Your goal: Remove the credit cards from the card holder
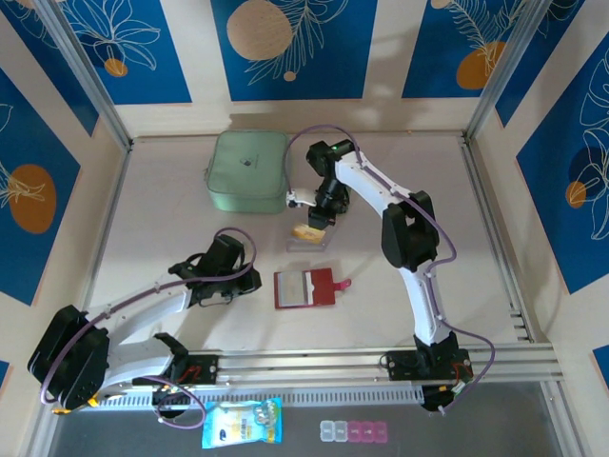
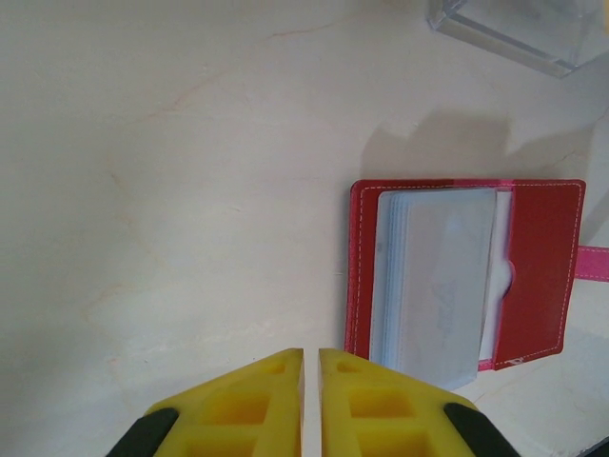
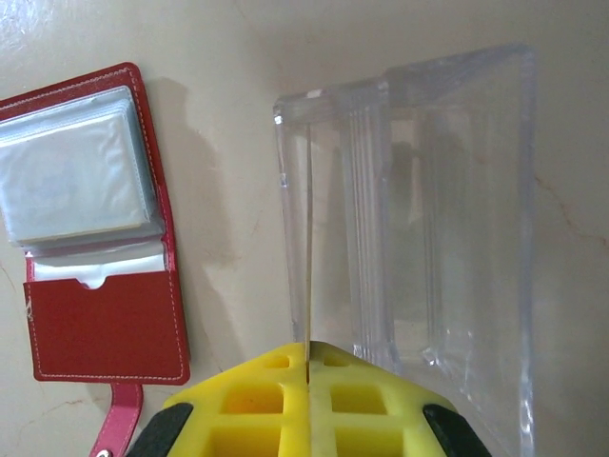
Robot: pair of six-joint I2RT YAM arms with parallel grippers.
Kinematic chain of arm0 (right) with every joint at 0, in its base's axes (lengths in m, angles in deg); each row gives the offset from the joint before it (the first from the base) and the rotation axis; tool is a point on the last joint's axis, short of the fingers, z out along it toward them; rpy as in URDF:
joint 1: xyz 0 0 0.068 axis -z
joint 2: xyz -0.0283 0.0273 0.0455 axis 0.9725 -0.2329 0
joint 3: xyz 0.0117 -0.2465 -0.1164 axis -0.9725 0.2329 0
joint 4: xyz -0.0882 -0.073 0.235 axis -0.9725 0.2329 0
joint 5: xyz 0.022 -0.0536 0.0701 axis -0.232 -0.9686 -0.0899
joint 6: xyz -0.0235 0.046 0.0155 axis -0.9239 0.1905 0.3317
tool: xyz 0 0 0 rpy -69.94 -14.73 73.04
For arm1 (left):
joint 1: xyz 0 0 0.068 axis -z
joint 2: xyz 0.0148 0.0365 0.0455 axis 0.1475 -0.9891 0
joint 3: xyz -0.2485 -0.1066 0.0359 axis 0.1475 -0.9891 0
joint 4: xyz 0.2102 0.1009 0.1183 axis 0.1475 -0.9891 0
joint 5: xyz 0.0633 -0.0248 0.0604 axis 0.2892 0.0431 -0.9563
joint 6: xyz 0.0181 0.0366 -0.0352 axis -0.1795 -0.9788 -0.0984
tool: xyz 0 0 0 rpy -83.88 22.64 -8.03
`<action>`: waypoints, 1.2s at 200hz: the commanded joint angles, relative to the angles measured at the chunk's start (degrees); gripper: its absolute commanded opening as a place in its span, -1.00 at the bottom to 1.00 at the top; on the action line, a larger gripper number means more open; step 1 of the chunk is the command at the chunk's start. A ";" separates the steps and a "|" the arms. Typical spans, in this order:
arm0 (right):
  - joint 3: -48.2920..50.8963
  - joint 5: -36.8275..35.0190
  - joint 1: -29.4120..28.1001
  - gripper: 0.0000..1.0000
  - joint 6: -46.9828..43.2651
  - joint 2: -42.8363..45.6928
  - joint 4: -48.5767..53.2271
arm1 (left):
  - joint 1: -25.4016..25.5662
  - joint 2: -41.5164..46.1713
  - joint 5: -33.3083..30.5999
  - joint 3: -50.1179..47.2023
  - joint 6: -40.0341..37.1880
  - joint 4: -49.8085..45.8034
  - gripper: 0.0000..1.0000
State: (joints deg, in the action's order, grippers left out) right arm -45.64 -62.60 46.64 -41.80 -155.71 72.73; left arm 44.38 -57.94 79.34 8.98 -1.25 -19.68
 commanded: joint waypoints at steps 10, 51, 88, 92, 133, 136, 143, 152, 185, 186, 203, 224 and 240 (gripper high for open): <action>-0.62 2.07 -1.39 -1.00 -1.03 -1.83 2.30 | -0.93 -0.02 1.35 -0.71 -1.33 0.19 -0.77; 1.72 1.81 -2.59 -1.00 -1.03 -2.10 1.90 | -1.18 0.01 1.71 -1.07 -1.43 0.49 -0.77; 3.59 0.71 -2.64 -1.00 -0.95 -1.94 1.40 | -1.41 0.19 1.89 -1.40 -1.17 0.80 -0.77; 3.78 0.45 -2.63 -1.00 -0.90 -1.93 1.31 | -1.44 0.19 1.97 -1.47 -1.15 0.80 -0.77; 4.62 0.51 -2.28 -0.78 -1.03 -1.05 0.85 | -1.64 -0.32 2.45 -1.65 -1.17 1.45 -0.77; 4.59 0.50 -2.28 -0.77 -1.01 -1.02 0.85 | -1.64 -0.42 2.49 -1.65 -1.16 1.42 -0.77; 4.60 0.54 -2.28 -0.76 -0.99 -0.92 0.77 | -1.68 -0.43 2.58 -1.68 -1.07 1.57 -0.77; 4.52 0.50 -2.19 -0.74 -0.85 -0.57 0.63 | -1.62 -0.47 2.72 -1.59 -1.03 1.64 -0.77; 4.03 0.66 -1.75 -0.64 -0.50 1.39 0.28 | -1.77 -0.25 2.68 -1.73 -0.89 1.70 -0.77; 4.01 0.71 -1.75 -0.63 -0.46 1.45 0.30 | -1.74 -0.25 2.68 -1.69 -0.89 1.73 -0.77; 3.81 0.99 -1.57 -0.60 -0.11 3.17 -0.09 | -1.87 -0.25 2.77 -1.64 -0.96 1.78 -0.77; 4.23 0.52 -1.65 -0.59 0.99 5.87 -1.88 | -1.80 -0.42 2.93 -1.56 -0.81 2.17 -0.77; 4.85 -0.93 -1.84 -0.62 2.79 7.58 -3.68 | -1.83 -0.51 3.10 -1.61 -0.72 2.53 -0.77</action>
State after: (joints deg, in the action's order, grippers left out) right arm -41.58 -63.06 44.78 -41.18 -153.52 70.94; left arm 43.33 -58.05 81.24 8.22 -1.82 -18.24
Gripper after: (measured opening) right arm 0.202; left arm 0.116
